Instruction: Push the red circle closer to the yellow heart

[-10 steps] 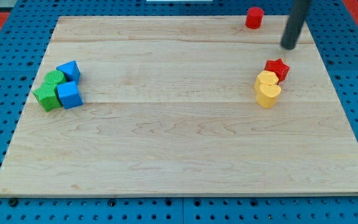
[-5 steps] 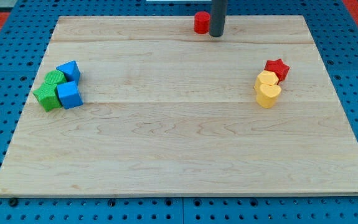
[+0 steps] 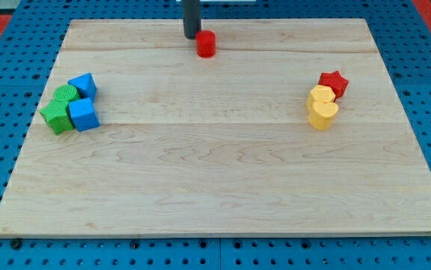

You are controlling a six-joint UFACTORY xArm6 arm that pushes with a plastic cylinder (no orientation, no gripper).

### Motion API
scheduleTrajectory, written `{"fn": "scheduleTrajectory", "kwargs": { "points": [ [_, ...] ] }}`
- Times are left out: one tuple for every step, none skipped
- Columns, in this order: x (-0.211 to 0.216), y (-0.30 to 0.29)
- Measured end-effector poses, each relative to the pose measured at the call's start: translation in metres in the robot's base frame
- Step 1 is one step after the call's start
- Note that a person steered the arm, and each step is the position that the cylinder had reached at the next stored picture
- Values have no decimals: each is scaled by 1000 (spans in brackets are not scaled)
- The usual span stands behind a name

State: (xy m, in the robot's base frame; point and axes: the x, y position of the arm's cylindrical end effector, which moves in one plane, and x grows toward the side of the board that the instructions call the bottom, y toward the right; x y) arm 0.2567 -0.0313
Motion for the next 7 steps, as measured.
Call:
{"fn": "scheduleTrajectory", "kwargs": {
  "points": [
    [47, 61],
    [109, 125],
    [122, 145],
    [134, 101],
    [181, 139],
    [181, 160],
    [186, 136]
  ]
}}
